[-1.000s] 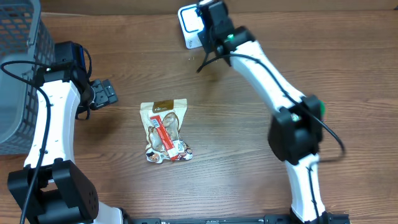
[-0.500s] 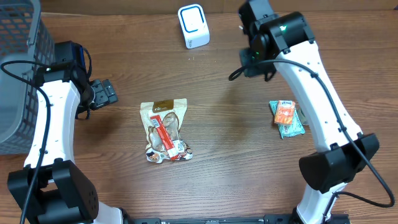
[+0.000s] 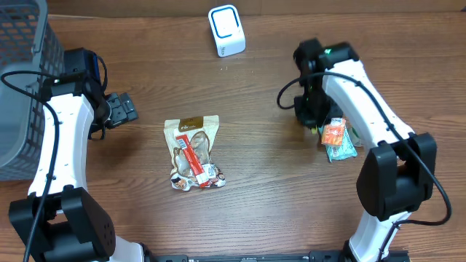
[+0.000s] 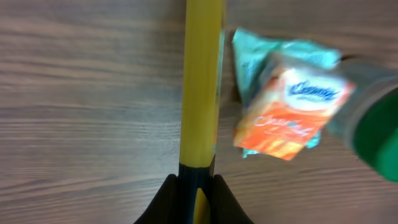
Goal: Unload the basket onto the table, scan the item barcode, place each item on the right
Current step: 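Carry the highlighter right and lower it beside the tissue pack, then release the highlighter and move the right gripper to the snack bag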
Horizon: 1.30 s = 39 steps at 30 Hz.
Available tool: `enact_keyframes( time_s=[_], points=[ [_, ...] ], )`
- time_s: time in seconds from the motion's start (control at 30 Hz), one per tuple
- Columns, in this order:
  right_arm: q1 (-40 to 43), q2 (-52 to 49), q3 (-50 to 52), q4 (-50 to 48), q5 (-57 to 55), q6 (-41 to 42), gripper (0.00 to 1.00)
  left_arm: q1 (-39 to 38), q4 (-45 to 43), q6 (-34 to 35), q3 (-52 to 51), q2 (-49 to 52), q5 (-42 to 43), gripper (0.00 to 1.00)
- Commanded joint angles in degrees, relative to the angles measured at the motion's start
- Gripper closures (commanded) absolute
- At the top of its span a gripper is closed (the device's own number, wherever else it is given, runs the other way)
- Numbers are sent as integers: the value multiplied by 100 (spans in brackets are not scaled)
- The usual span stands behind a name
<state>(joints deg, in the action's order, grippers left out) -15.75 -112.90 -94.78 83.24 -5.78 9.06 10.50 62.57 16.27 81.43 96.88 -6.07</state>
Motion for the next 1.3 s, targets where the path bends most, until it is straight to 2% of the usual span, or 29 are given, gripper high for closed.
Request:
enact_keyframes(
  time_s=[0.0,0.2,0.33,0.5,0.73,0.9,1.27],
  points=[
    [7,-15,369,-140,92,55,96,-42,-4,-87,79,42,-9,0],
    [13,-15,761,-330,-103,55,93,-42,-7,-87,81,42,-7,0],
    [13,-15,894,-466,-103,55,70,-42,-7,-87,81,42,-9,0],
    [11,-15,927,-605,-90,61,62,-42,-4,-87,81,42,-7,0],
    [-107,-15,927,-1027,1296,59,63,-42,-4,-87,81,42,-7,0],
    [-531,-15,929,-1316,2041,55,63,-42,-4,-87,81,42,-9,0],
    [-2684,-15,929,-2297,2218,61,60,-42,-7,-87,81,42,-9,0]
  ],
)
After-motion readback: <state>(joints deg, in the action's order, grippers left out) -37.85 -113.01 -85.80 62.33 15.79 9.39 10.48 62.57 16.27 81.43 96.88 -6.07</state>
